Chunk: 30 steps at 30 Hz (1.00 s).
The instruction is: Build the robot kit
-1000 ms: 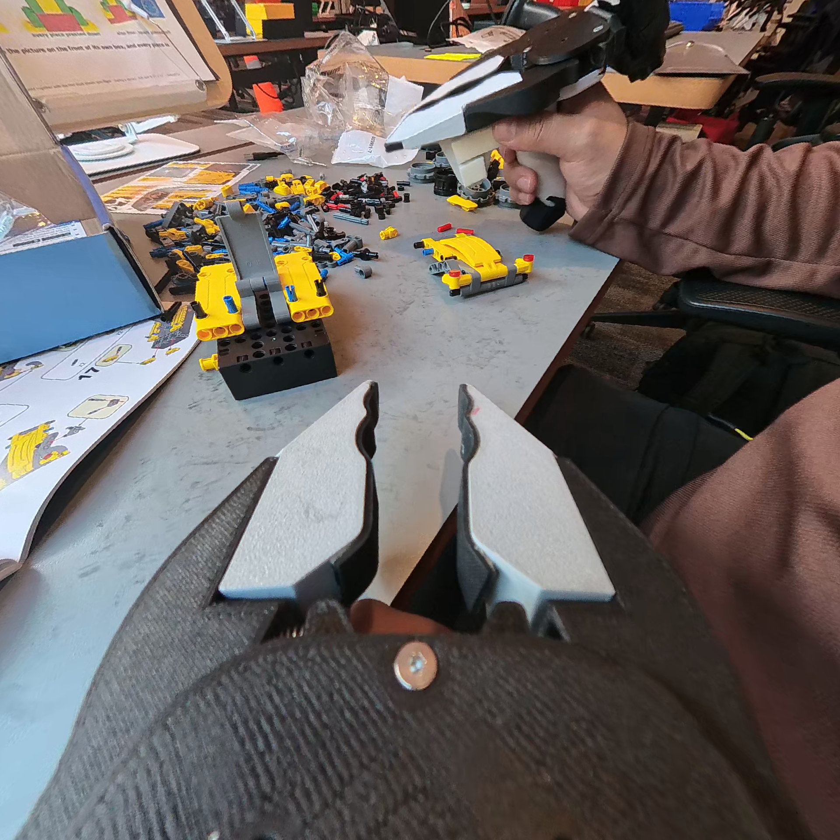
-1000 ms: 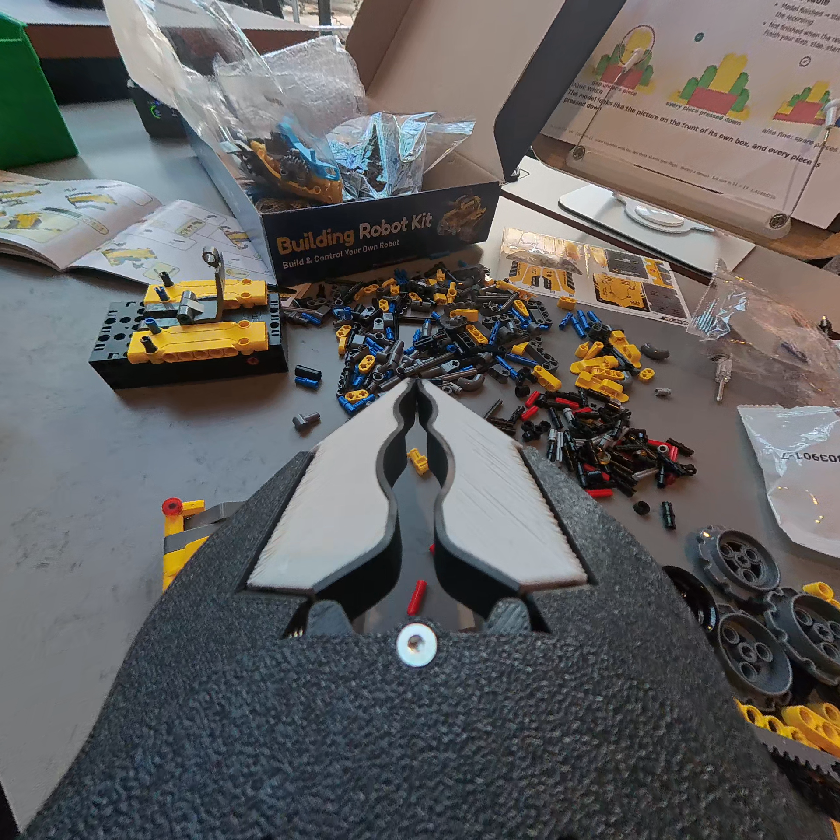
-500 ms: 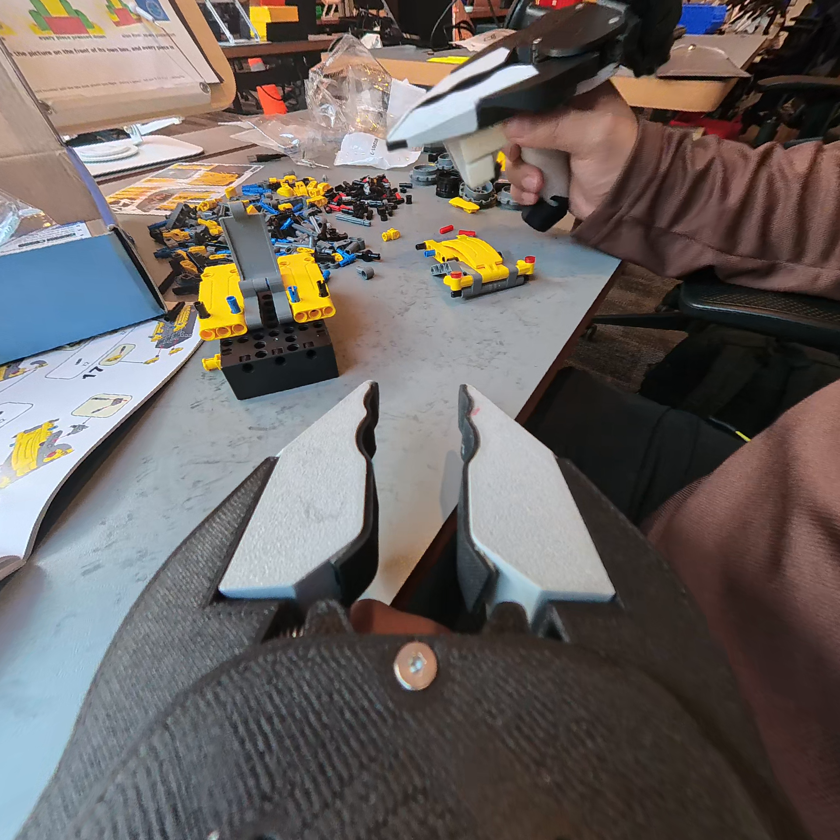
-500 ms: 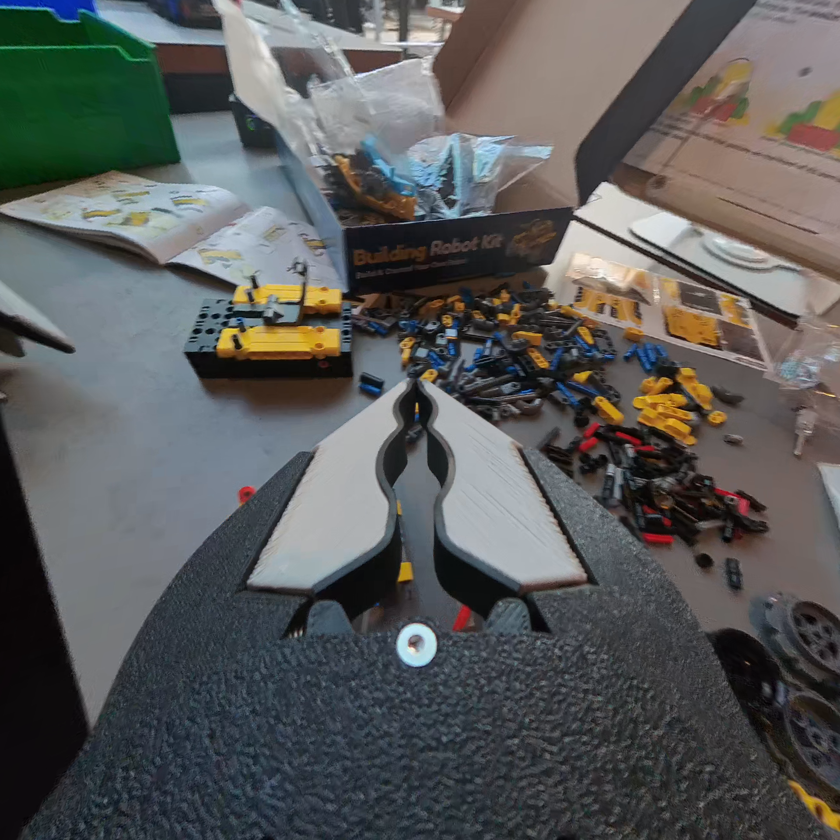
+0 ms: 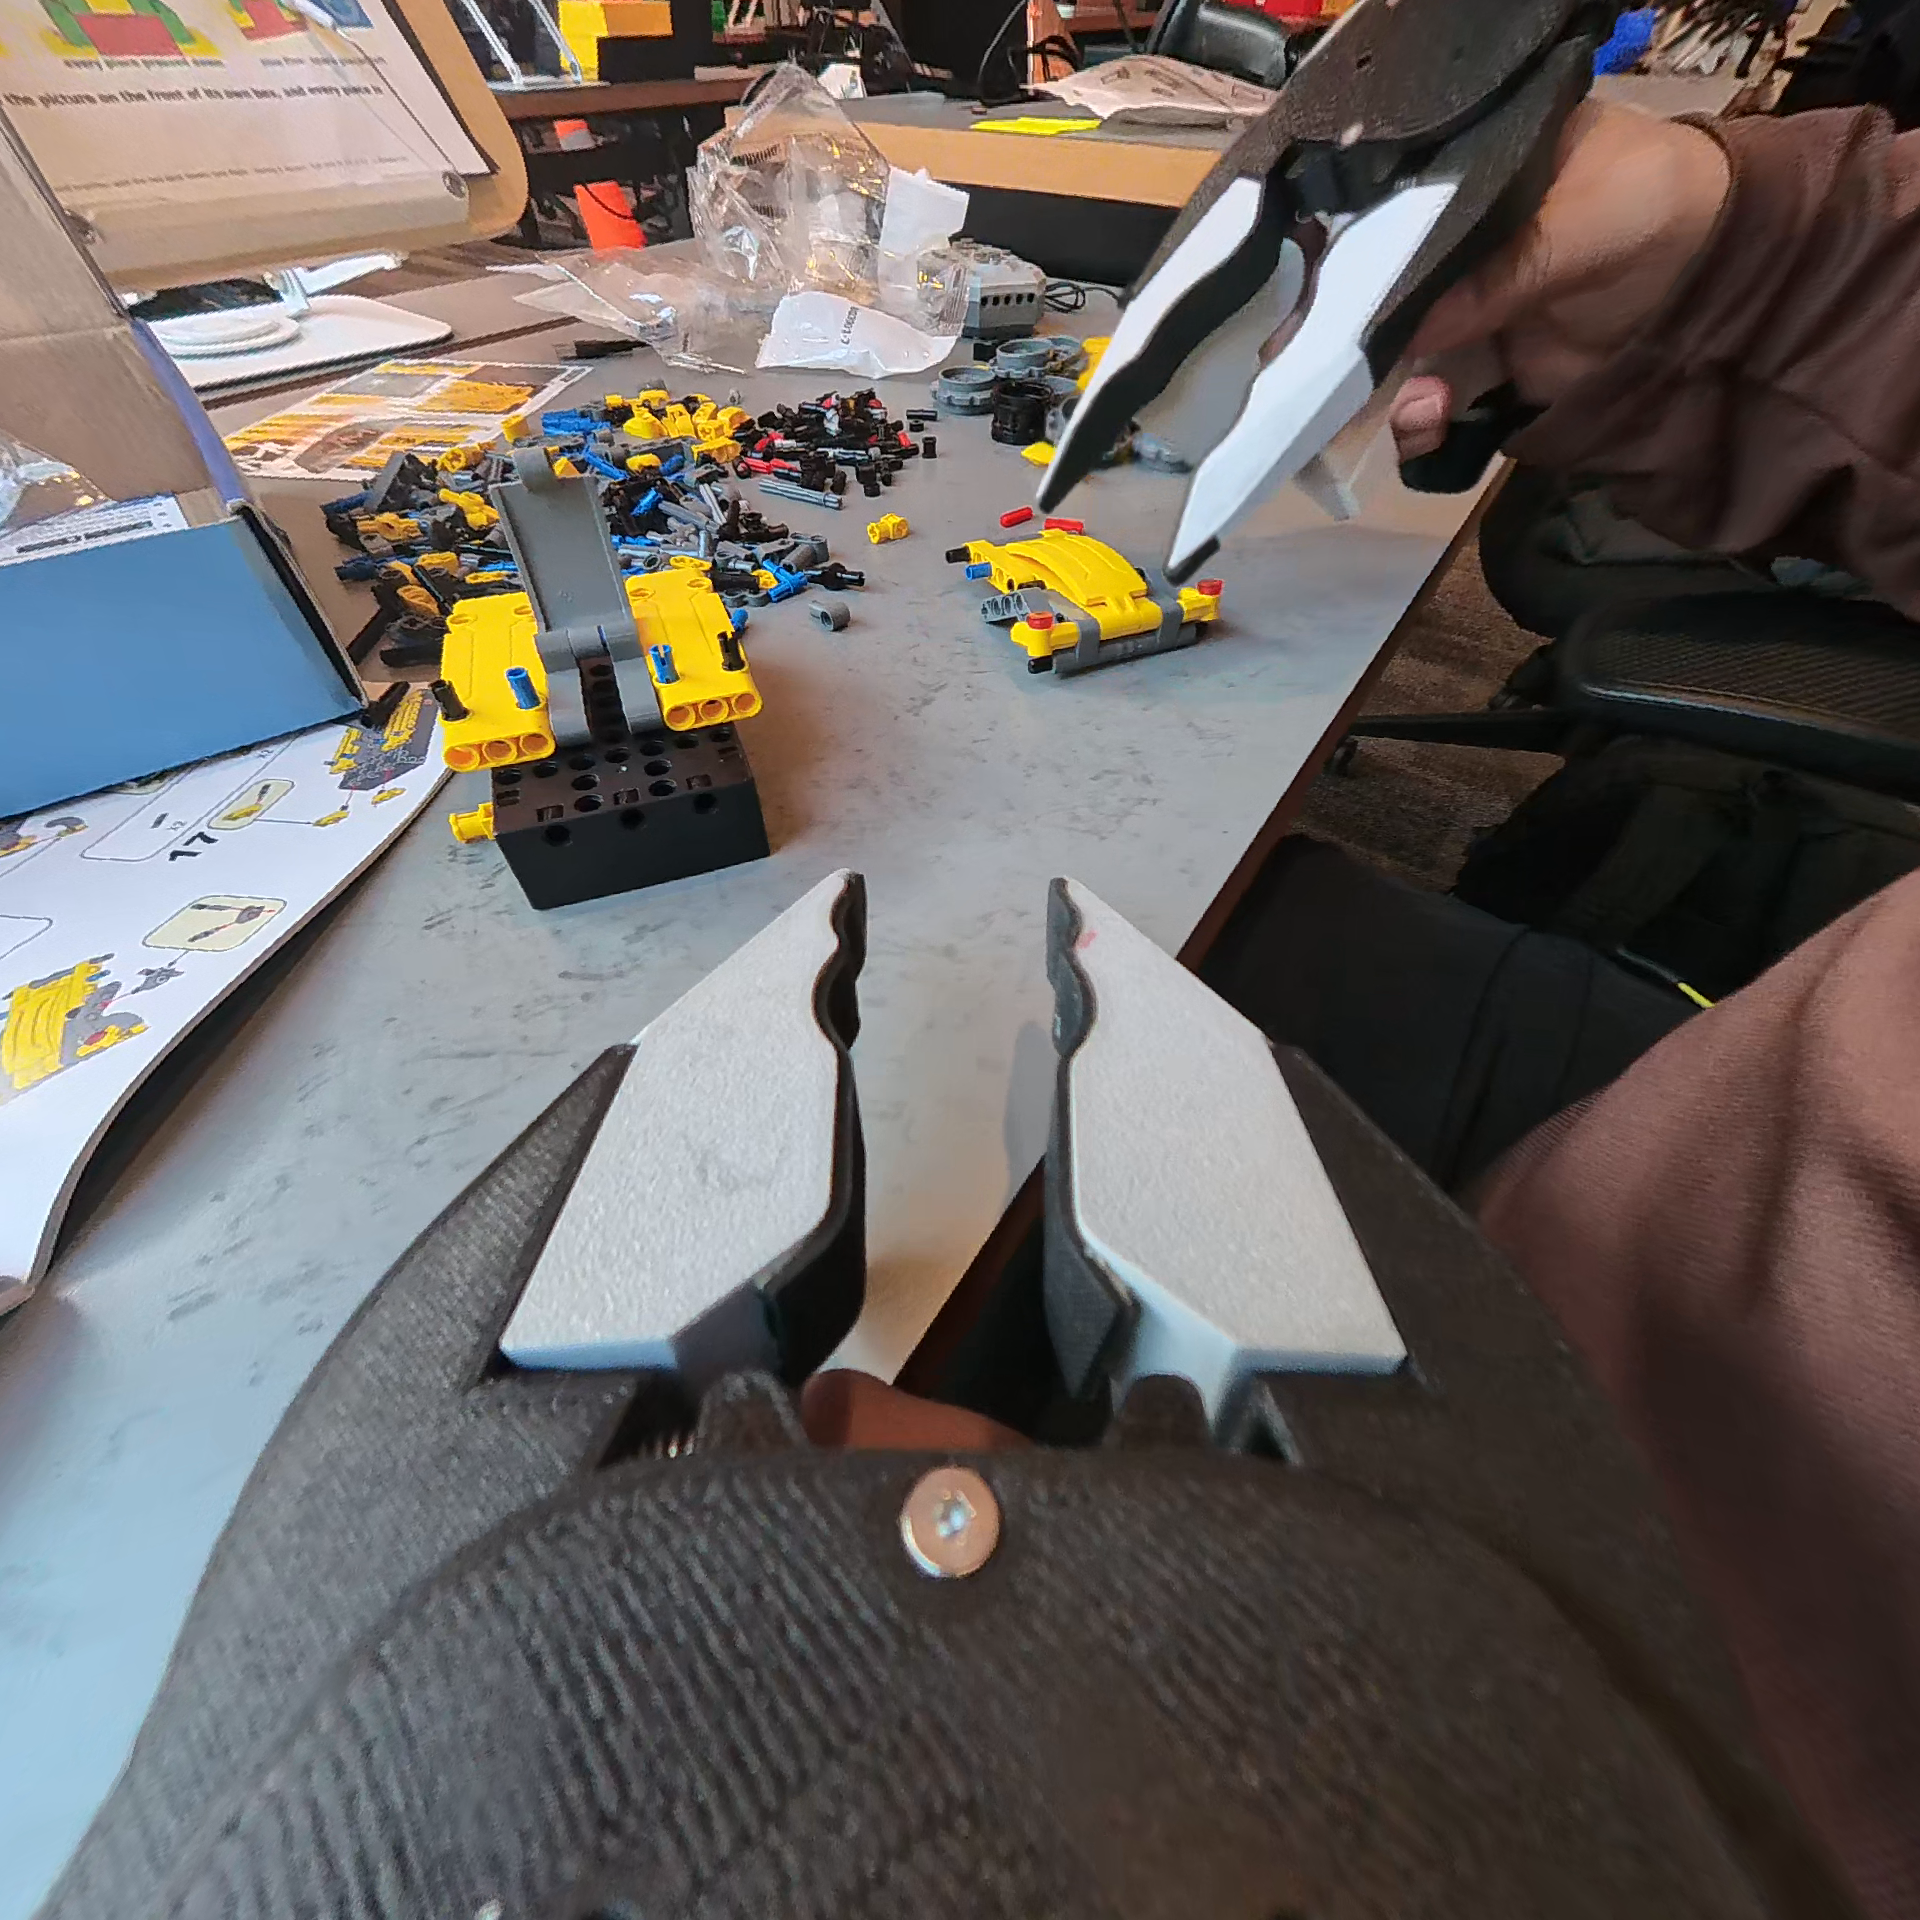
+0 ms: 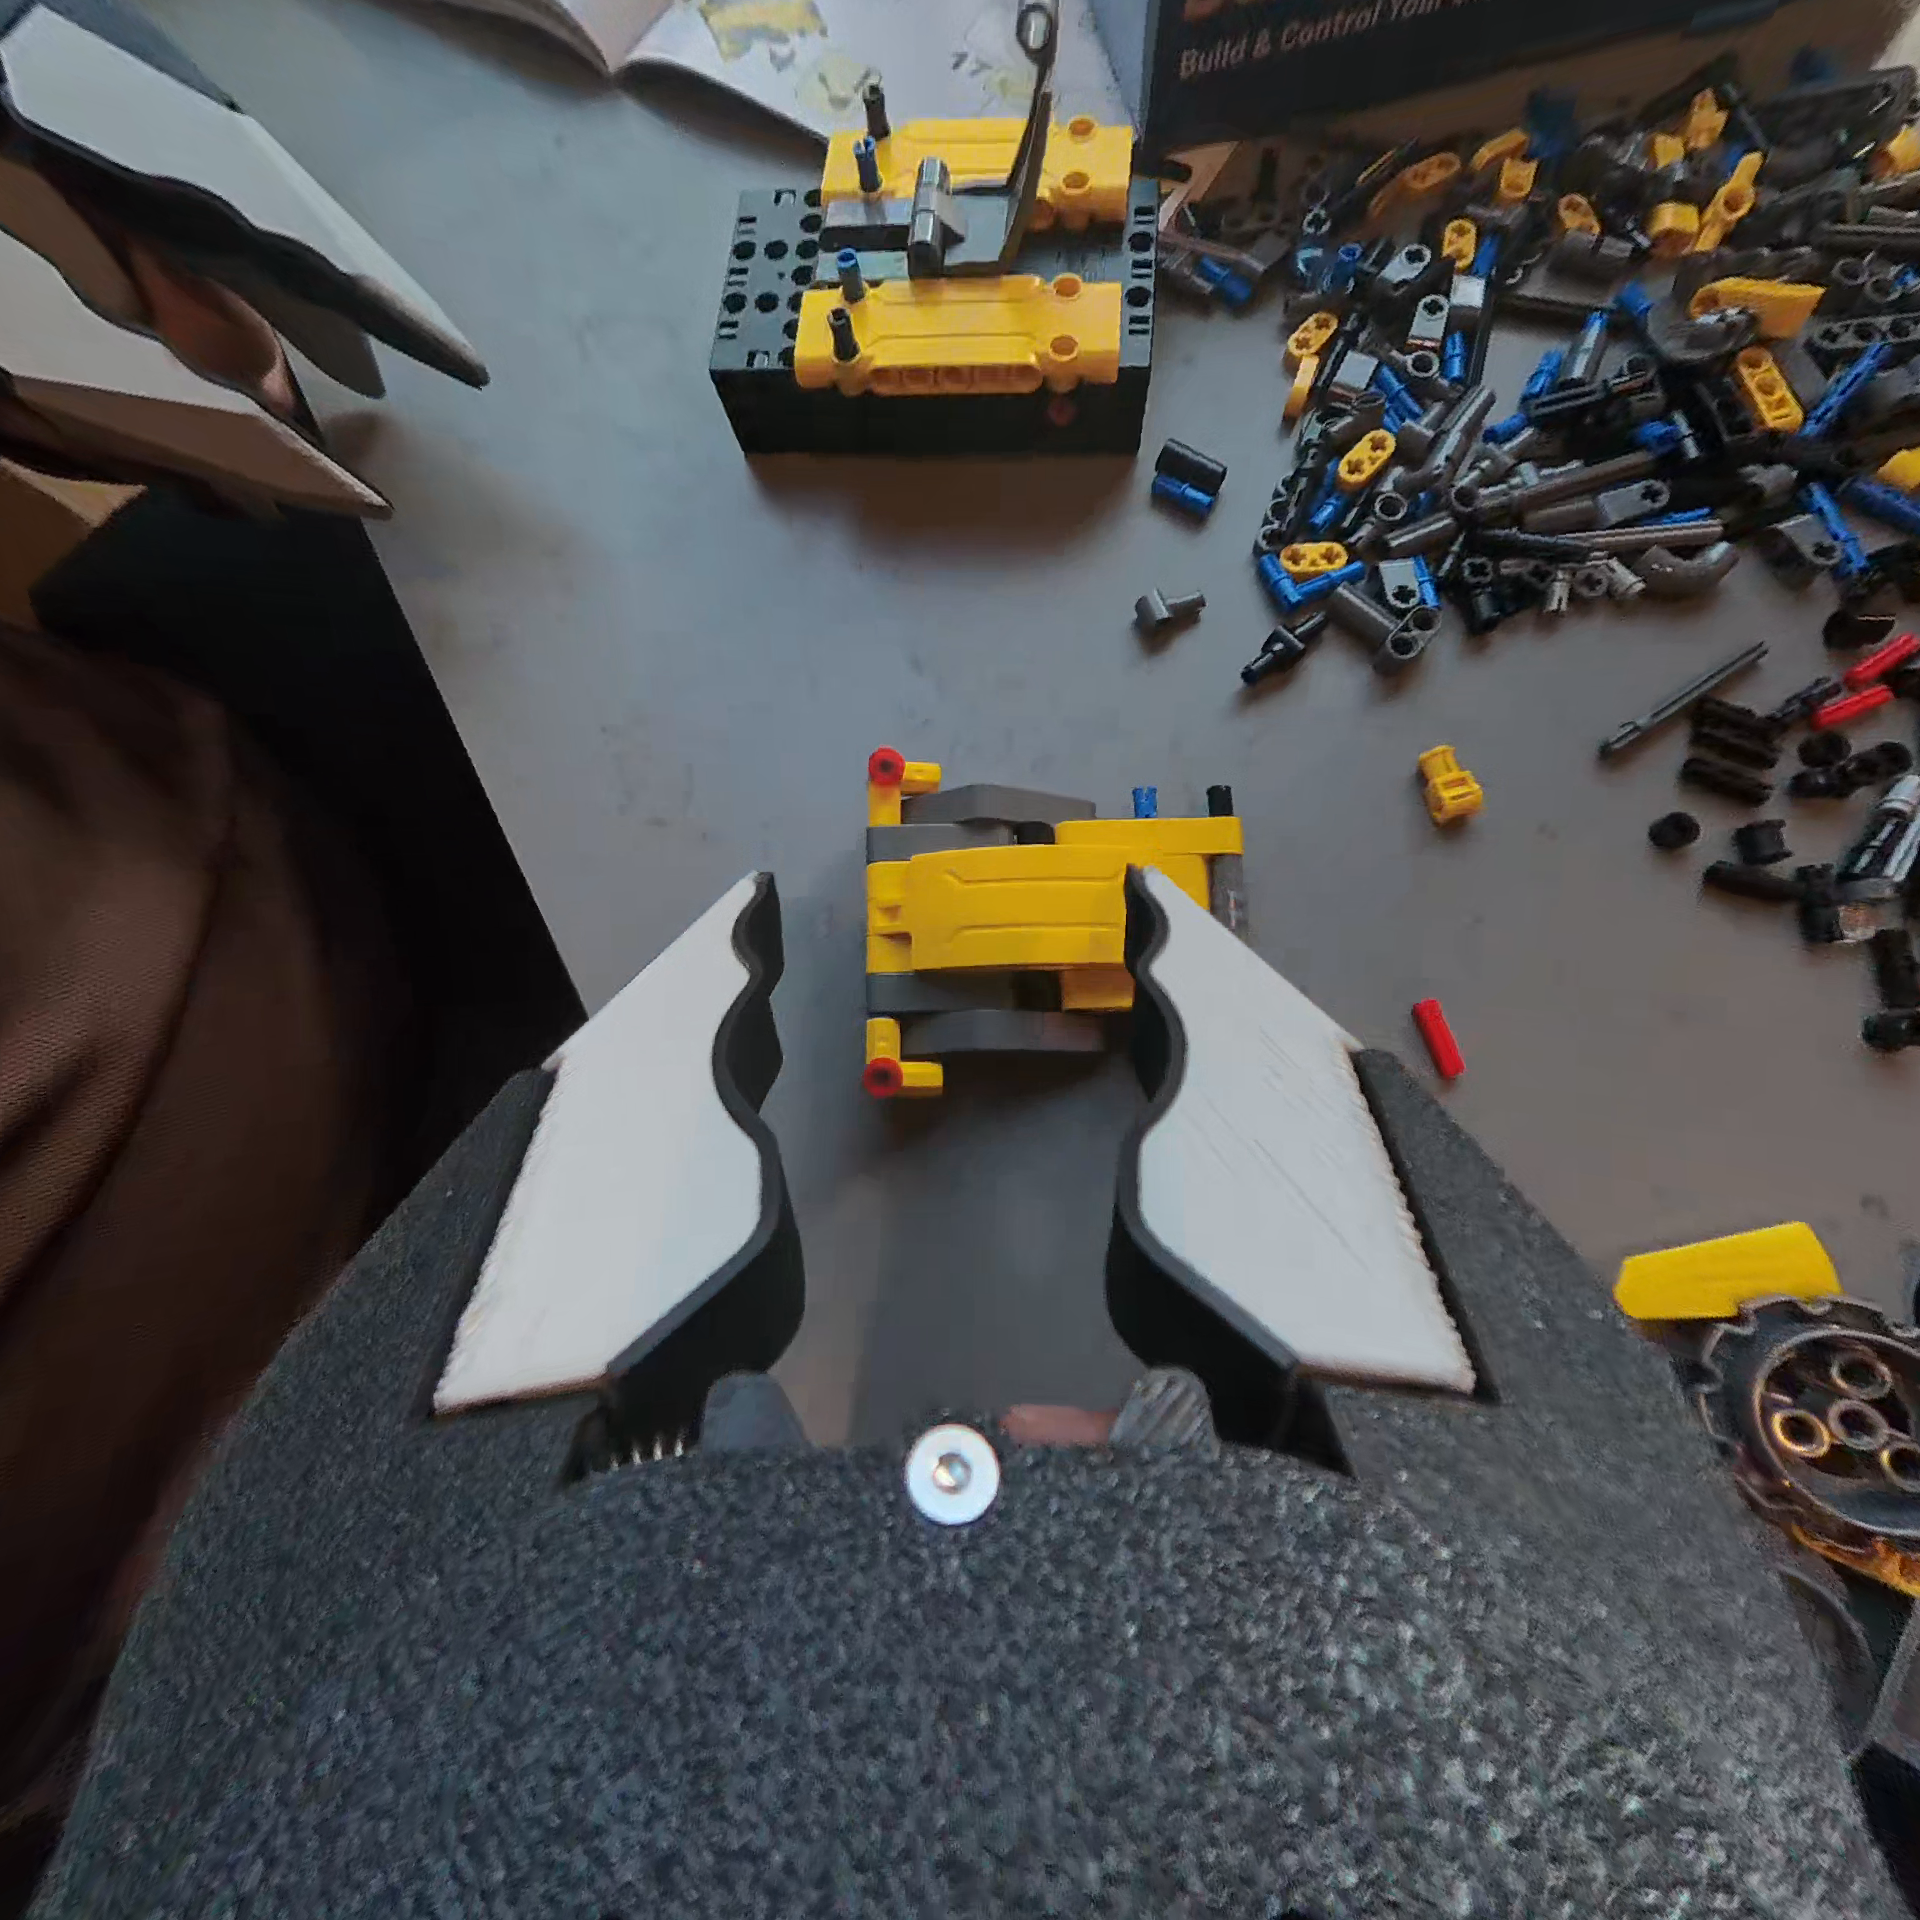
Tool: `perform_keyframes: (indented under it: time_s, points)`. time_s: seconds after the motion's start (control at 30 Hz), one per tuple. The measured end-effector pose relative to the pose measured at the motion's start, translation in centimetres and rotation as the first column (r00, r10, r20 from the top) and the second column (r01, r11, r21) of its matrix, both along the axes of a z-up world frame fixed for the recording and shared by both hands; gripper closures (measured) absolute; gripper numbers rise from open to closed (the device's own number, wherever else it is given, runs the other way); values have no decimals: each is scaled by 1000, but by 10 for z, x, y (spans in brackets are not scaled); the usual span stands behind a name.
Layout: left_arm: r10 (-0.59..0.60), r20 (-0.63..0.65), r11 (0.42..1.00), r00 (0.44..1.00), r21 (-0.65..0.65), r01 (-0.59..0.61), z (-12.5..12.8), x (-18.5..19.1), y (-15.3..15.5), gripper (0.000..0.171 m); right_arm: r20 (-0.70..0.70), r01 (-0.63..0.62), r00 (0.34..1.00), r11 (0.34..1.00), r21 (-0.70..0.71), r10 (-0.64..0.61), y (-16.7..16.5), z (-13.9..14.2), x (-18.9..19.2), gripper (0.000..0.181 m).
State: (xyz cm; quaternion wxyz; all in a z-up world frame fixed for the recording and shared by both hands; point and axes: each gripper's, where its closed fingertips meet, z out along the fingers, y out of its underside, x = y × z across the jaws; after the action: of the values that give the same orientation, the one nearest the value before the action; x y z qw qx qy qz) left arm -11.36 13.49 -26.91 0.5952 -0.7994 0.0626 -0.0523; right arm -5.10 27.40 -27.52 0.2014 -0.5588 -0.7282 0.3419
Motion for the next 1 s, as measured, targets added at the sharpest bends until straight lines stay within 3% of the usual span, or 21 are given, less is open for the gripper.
perform_keyframes:
  time_s: [0.13, 0.5, 0.73, 1.0]
  points:
    - [-1, -7, 1000, 1000, -3, 1, -1, 1, 1, 139, 38, -7, 999, 998, 68, 4, 2, -12, 1, 114]
    - [-1, -28, 1000, 1000, -8, 1, -2, 1, 1, 139, -1, -92, 996, 993, 77, 92, -19, -9, -1, 129]
    - [0, -27, 1000, 1000, -4, 0, -1, 1, 0, 139, -131, -86, 987, 996, 27, 89, -18, 12, -5, 132]
    - [-7, -22, 1000, 1000, -6, 6, -1, 3, 0, 139, -273, -11, 962, 998, -55, -5, 4, 28, -9, 138]
